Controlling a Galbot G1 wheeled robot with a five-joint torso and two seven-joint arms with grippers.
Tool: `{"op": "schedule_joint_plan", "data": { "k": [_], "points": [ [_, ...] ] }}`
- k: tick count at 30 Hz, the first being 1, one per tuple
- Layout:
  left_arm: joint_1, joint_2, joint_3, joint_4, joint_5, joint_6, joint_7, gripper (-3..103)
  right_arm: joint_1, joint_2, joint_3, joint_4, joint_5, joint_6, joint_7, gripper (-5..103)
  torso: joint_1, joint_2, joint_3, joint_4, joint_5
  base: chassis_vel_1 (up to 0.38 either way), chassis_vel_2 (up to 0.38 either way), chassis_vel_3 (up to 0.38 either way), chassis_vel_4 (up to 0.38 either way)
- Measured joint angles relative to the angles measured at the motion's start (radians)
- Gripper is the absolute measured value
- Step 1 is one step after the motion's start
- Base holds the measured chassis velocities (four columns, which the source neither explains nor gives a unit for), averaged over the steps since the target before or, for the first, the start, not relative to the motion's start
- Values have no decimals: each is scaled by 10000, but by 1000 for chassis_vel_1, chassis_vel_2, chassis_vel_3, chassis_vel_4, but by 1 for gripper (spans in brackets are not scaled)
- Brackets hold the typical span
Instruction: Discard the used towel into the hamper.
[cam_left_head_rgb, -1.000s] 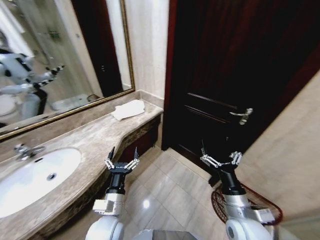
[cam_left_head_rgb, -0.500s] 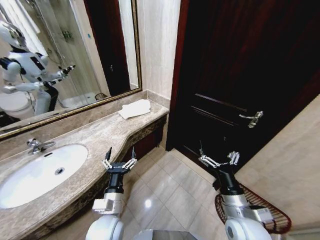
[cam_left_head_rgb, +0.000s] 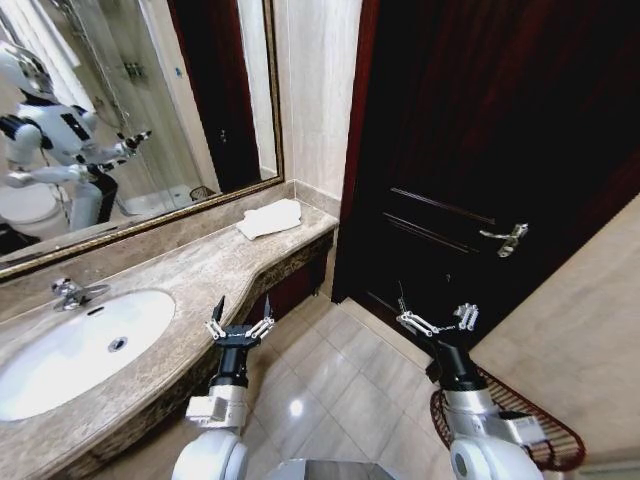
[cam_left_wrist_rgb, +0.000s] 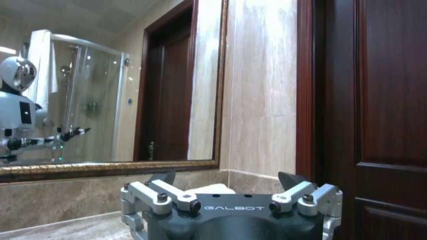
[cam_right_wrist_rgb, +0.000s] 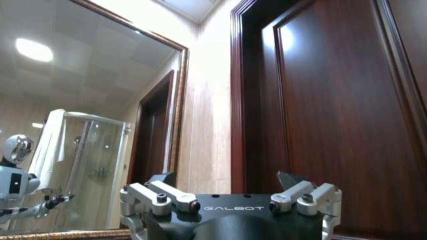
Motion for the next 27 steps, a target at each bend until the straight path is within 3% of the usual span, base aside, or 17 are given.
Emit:
{"op": "schedule_joint_plan", "data": {
  "k": [27],
  "points": [
    [-155,0,-96,141,-175,341,-185,100,25,23,-52,-162,-39,54,-150,100,1,0,1,-2,-1,-118,110,117,-118]
  ]
}}
